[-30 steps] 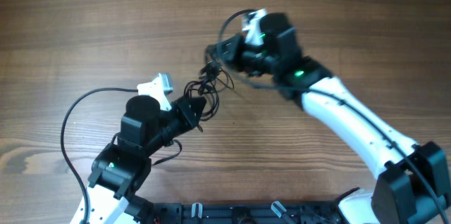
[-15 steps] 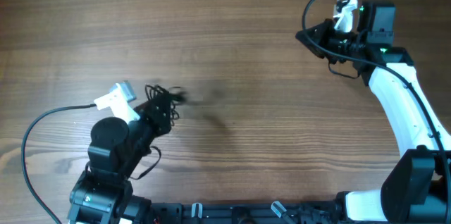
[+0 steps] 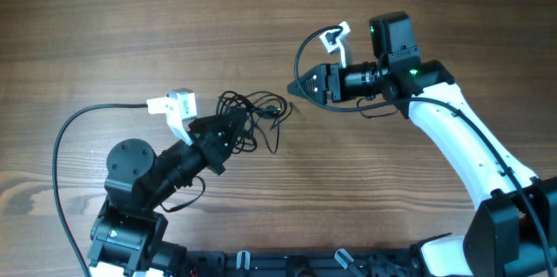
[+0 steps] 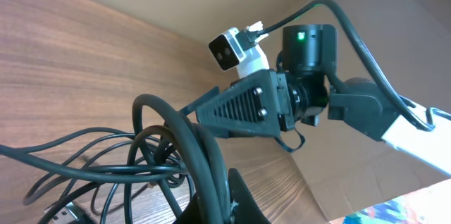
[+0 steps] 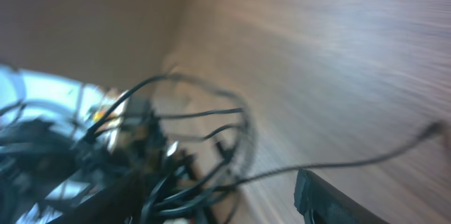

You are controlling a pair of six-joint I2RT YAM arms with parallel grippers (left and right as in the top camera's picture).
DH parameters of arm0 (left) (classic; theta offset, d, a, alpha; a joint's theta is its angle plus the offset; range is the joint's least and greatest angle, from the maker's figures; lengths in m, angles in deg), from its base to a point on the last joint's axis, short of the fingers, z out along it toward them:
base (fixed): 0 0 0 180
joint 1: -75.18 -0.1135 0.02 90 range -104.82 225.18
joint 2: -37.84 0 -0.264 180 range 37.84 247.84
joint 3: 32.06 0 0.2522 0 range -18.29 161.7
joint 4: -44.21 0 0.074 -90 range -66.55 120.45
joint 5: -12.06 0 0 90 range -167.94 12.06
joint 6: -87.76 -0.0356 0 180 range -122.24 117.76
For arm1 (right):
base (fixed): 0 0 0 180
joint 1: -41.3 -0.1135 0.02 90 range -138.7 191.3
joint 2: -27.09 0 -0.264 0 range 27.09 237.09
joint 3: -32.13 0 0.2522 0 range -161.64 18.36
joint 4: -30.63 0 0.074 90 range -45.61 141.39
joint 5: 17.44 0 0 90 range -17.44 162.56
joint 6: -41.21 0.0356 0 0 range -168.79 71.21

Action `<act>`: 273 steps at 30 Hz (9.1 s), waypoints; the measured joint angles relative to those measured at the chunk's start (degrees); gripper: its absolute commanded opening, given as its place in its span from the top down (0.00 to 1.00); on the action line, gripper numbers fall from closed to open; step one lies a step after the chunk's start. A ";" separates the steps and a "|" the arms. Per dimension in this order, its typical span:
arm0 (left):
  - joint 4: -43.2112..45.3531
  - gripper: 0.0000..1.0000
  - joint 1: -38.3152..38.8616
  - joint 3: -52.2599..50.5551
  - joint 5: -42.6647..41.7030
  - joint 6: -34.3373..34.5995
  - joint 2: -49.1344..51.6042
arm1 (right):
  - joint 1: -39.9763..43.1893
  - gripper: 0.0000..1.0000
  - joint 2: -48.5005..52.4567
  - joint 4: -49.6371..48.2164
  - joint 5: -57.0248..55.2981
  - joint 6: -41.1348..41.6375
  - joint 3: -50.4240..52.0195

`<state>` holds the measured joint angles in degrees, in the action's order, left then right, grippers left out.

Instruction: Untangle cables

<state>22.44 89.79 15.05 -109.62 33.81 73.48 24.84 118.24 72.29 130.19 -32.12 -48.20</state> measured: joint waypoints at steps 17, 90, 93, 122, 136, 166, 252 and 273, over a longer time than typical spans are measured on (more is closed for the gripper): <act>22.38 0.96 0.00 -0.07 -1.38 9.46 0.09 | -16.59 0.96 0.96 -0.74 -22.16 11.06 0.00; 22.43 0.94 -1.57 -0.59 -31.36 -20.76 10.23 | 0.74 0.08 1.20 0.33 6.54 -22.47 -0.50; 22.45 0.96 -2.75 -0.59 -32.92 -20.74 10.23 | 0.70 0.07 1.20 0.31 6.67 -25.00 -0.50; 27.78 0.96 -9.75 -0.59 -29.42 4.15 10.23 | -11.04 0.03 1.20 -4.76 10.38 -33.03 -0.42; 34.01 0.96 -4.04 -0.52 -28.37 8.96 10.23 | -14.64 0.46 3.76 -27.39 11.61 -23.74 -0.07; 0.87 0.96 -5.68 -0.07 20.33 79.93 15.74 | -2.10 0.00 -1.44 16.94 1.53 -18.38 -0.26; 24.96 0.96 -9.42 0.79 22.16 75.12 36.33 | 0.61 0.31 -35.50 9.90 -38.10 3.80 -0.04; 46.86 0.96 -10.23 0.46 -32.50 20.24 36.89 | -5.66 0.00 -14.21 11.98 -21.20 -7.52 -0.11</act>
<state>69.30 79.56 15.51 -142.12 54.05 110.38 19.17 104.03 84.27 108.99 -39.64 -48.31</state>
